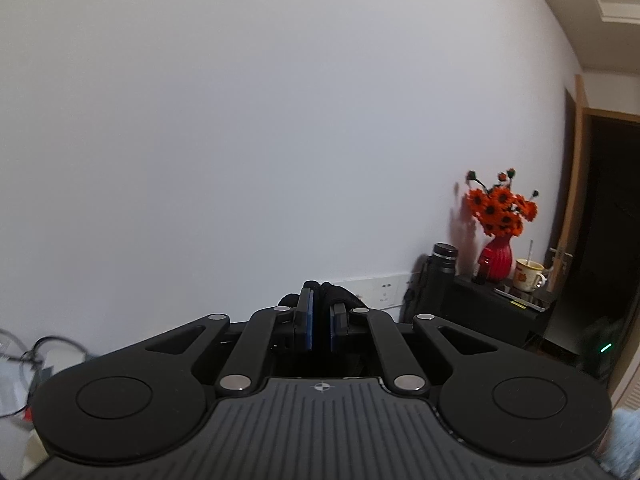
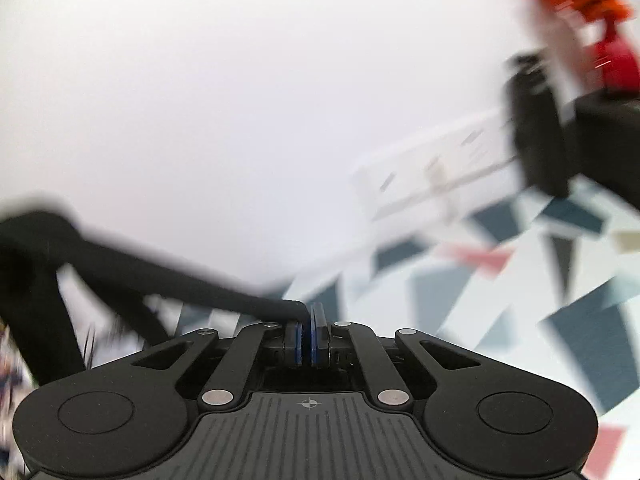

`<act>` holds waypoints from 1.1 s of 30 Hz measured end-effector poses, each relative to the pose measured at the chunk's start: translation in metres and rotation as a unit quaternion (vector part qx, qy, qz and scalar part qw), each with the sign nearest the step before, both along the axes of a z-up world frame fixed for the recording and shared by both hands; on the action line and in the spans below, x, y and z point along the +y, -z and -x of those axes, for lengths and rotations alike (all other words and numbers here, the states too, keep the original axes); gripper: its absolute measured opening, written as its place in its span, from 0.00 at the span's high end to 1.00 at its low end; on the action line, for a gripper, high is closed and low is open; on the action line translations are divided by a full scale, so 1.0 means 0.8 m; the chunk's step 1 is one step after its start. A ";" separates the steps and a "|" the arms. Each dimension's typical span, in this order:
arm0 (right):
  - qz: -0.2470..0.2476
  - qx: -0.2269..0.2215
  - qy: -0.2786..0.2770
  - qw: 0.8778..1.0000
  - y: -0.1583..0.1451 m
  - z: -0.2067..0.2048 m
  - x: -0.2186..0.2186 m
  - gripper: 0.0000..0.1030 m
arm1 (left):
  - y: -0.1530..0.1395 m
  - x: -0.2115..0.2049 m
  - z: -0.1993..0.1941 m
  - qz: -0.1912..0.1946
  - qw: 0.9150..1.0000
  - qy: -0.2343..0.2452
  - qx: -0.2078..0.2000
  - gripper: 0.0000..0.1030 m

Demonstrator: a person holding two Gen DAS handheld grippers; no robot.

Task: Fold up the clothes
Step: 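Lower both tools onto the black garment and close them on its edge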

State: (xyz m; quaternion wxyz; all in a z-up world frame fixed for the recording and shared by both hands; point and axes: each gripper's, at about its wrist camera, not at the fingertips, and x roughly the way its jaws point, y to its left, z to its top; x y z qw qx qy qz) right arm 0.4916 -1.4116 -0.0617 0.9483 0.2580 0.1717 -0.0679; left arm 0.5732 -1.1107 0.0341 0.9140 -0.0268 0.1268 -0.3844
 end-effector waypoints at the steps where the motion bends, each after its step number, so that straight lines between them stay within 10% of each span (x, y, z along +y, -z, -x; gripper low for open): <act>1: -0.003 -0.004 0.020 1.000 -0.001 0.009 -0.012 0.97 | 0.005 -0.020 -0.004 -0.005 1.000 0.010 0.003 0.92; 4: -0.015 0.018 0.069 0.997 0.016 0.028 -0.044 0.96 | 0.028 -0.089 -0.017 -0.034 0.999 0.037 0.019 0.86; 8: -0.055 0.084 0.133 0.986 0.065 0.049 -0.085 0.93 | 0.088 -0.192 -0.030 -0.142 0.987 0.045 0.061 0.28; 15: -0.096 0.146 0.179 0.968 0.123 0.100 -0.105 0.70 | 0.166 -0.189 -0.022 -0.210 0.970 0.053 0.108 0.23; 21: -0.078 0.146 0.085 0.983 0.115 0.094 -0.080 0.55 | 0.224 -0.119 -0.013 -0.244 0.957 0.033 0.157 0.16; 29: -0.116 0.173 -0.075 0.975 0.130 0.037 0.004 0.55 | 0.249 -0.084 0.001 -0.279 0.951 0.042 0.127 0.16; 33: -0.121 0.199 -0.063 0.971 0.151 0.008 0.024 0.55 | 0.256 -0.091 0.006 -0.285 0.949 0.075 0.109 0.16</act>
